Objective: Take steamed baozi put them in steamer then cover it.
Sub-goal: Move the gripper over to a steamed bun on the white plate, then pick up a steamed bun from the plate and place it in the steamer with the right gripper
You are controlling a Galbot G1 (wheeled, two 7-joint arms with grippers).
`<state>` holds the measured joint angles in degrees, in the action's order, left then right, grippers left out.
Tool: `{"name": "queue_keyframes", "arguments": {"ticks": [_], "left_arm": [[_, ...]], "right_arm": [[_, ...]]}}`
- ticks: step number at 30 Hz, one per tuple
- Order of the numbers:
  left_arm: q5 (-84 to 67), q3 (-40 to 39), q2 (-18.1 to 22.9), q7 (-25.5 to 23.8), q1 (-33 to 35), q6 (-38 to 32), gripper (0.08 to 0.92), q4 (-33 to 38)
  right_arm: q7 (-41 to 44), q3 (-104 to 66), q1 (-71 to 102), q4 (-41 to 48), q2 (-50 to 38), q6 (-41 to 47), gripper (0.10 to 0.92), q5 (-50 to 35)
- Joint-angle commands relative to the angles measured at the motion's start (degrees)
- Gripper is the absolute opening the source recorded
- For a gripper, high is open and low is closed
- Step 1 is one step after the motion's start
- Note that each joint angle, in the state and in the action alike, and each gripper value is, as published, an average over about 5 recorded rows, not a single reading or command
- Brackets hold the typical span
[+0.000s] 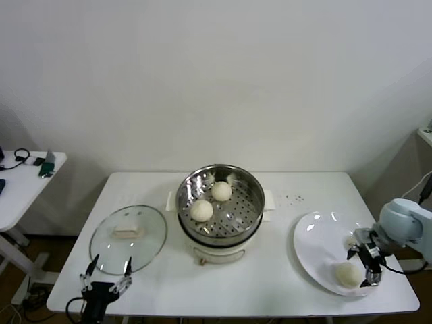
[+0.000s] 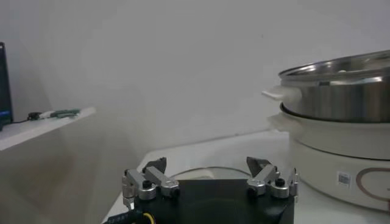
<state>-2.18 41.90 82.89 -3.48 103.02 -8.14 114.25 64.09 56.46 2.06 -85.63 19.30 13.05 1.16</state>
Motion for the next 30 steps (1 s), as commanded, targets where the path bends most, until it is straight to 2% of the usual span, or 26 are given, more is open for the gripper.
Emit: {"name": "queue_keyframes", "arguments": {"ticks": [1,12,22,30], "left_arm": [[0.09,-0.02,0.06,-0.02,-0.13,0.11,0.823,-0.13],[0.22,0.27,0.13,0.24,-0.53,0.34,0.823,-0.31],[0.20,0.28,0.11,0.31,-0.51,0.21,0.823,-0.51],[0.21,0.23,0.14,0.32,-0.52,0.24,0.823,-0.42]], "right_arm": [[0.02,0.04,1.32,1.75,2.37,-0.03,0.823,0.93],[0.59,2.01,0.50,2.16,3.53,0.00,0.821,0.79],[0.93,2.03,-0.09,3.37,4.09,-0.41,0.696,0.83],[1.27,3.83,-3.77,3.93,4.78,-1.24,0.660,-0.13]]}}
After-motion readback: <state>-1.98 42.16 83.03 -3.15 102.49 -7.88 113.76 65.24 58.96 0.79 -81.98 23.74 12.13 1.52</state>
